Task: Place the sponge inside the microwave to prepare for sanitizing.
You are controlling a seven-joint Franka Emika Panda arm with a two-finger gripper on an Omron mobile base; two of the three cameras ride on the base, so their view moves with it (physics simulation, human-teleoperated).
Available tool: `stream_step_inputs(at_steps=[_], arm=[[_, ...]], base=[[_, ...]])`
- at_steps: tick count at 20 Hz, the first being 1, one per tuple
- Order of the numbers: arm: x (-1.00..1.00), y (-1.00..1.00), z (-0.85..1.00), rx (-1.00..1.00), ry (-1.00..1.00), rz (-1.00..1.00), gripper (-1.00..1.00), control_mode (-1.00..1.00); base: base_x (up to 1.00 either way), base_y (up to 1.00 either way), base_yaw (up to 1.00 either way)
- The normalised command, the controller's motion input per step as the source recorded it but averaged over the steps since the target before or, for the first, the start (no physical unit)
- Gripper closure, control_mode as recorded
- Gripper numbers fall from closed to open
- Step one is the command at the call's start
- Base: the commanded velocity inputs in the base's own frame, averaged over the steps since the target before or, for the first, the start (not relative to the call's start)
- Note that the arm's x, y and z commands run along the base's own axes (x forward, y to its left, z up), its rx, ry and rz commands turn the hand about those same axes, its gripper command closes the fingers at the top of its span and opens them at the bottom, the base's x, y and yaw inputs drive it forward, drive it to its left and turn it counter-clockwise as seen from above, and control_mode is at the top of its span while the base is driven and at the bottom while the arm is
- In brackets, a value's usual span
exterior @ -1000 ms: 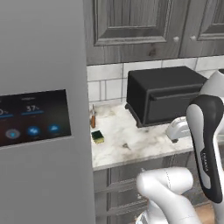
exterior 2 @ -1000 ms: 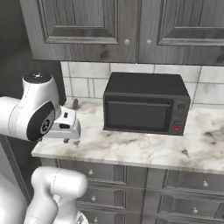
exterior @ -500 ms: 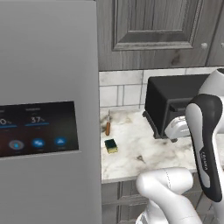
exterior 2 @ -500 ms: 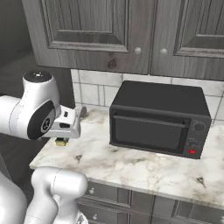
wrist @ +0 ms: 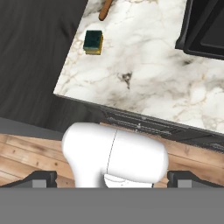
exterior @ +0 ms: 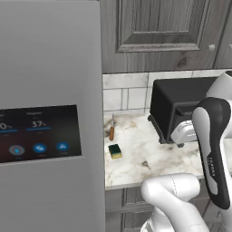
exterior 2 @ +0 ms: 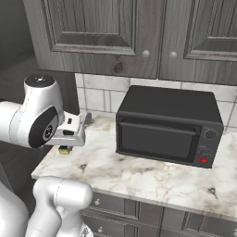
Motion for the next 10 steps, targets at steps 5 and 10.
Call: stream_step_inputs(at_steps=[5,10], arm=[[0.00,0.00,0.00,0.00,0.00,0.00,-1.00,1.00],[0.00,0.00,0.00,0.00,0.00,0.00,-1.00,-1.00]], base=[[0.00,0.00,0.00],[0.00,0.00,0.00]])
